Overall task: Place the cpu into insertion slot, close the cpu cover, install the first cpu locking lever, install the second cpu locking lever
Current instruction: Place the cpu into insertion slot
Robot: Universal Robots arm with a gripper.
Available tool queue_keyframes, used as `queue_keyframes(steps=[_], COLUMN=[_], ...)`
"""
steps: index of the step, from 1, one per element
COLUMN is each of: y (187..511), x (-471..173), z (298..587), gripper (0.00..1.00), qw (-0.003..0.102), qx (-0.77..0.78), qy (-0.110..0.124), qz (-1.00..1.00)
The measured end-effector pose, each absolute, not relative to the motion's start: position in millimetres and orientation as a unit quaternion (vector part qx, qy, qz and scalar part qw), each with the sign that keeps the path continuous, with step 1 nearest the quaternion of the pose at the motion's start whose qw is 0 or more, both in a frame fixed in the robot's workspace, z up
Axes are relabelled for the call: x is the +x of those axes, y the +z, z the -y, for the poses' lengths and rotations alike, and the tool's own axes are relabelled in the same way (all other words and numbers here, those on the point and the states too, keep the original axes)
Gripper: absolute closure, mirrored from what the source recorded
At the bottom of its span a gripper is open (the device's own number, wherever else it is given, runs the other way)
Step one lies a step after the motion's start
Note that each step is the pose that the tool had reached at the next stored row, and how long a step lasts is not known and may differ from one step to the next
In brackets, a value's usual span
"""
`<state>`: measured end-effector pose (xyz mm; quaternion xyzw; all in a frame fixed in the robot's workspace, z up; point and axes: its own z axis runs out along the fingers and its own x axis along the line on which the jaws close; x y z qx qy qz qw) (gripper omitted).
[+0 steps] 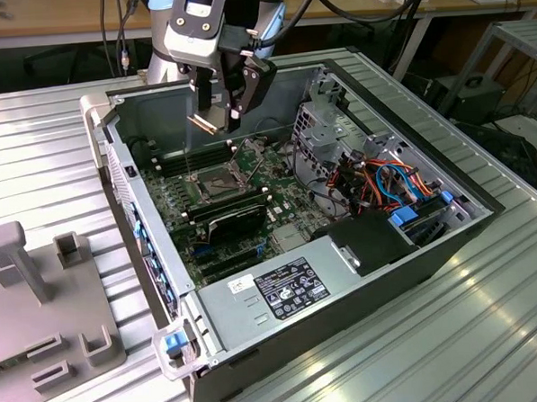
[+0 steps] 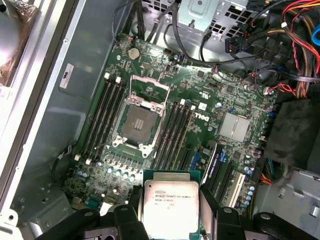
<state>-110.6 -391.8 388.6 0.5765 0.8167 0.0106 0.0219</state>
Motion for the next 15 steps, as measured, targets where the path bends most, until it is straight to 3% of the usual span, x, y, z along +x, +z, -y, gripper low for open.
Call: queue_keyframes(steps=[15], y=[383.5], x=[-109.9], z=[391.7], gripper=[0.45], qw=[0.022], qx=[0.628], qy=[0.009], qz=[-0.777])
